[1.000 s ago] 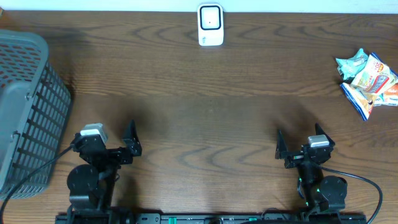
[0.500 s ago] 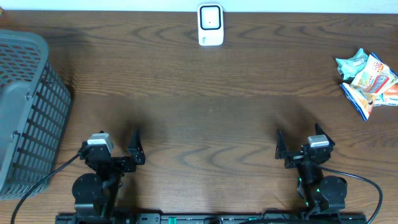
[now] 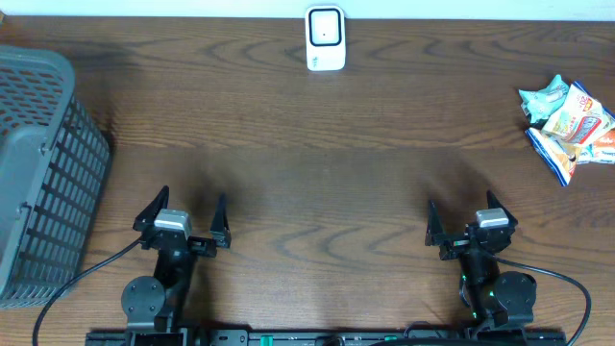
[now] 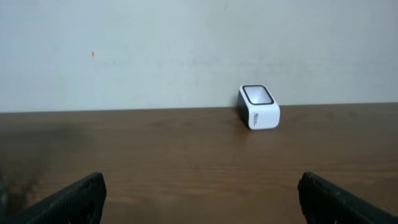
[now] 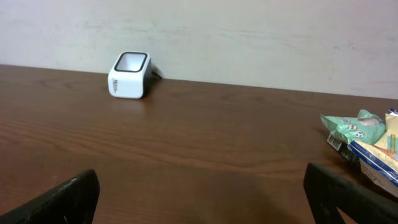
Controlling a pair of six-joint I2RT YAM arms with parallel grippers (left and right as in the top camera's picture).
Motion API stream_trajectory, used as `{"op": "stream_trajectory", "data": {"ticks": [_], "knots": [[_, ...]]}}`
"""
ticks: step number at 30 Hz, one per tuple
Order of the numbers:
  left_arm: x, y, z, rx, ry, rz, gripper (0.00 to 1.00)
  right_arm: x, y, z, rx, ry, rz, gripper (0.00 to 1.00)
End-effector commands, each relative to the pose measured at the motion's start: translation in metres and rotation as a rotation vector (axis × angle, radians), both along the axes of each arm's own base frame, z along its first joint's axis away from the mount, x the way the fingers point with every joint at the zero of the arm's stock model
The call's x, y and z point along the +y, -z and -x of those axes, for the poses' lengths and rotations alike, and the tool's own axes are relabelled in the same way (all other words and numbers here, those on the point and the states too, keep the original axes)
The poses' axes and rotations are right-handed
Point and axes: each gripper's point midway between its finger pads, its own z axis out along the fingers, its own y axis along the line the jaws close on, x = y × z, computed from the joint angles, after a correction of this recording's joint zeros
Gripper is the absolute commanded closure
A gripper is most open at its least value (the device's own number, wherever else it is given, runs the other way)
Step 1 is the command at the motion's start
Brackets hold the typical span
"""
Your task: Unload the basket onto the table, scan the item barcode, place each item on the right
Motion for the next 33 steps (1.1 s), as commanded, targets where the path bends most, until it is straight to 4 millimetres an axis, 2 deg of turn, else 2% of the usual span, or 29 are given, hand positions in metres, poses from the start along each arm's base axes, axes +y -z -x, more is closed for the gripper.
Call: {"op": "stream_trajectory", "data": {"ticks": [1,7,10,14,17,33], "knots": [[-0.001,0.002,-0.002,-0.044,0.007,-0.018,0.02,-0.001,0.000,0.000,-0.002,0.004,0.008,0.01],[0.007,0.002,-0.004,-0.048,-0.039,0.014,0.02,-0.001,0.000,0.000,-0.001,0.004,0.008,0.01],[0.014,0.009,-0.005,-0.018,-0.079,0.034,0.02,-0.001,0.000,0.000,-0.001,0.004,0.008,0.01],[0.021,0.030,-0.005,0.070,-0.122,0.058,0.02,-0.001,0.000,0.000,-0.001,0.004,0.008,0.01],[0.028,0.054,-0.003,0.171,-0.168,0.092,0.02,-0.001,0.000,0.000,-0.002,0.004,0.008,0.01],[0.023,0.054,-0.003,0.166,-0.134,0.033,0.02,-0.001,0.000,0.000,-0.002,0.004,0.008,0.01]]}}
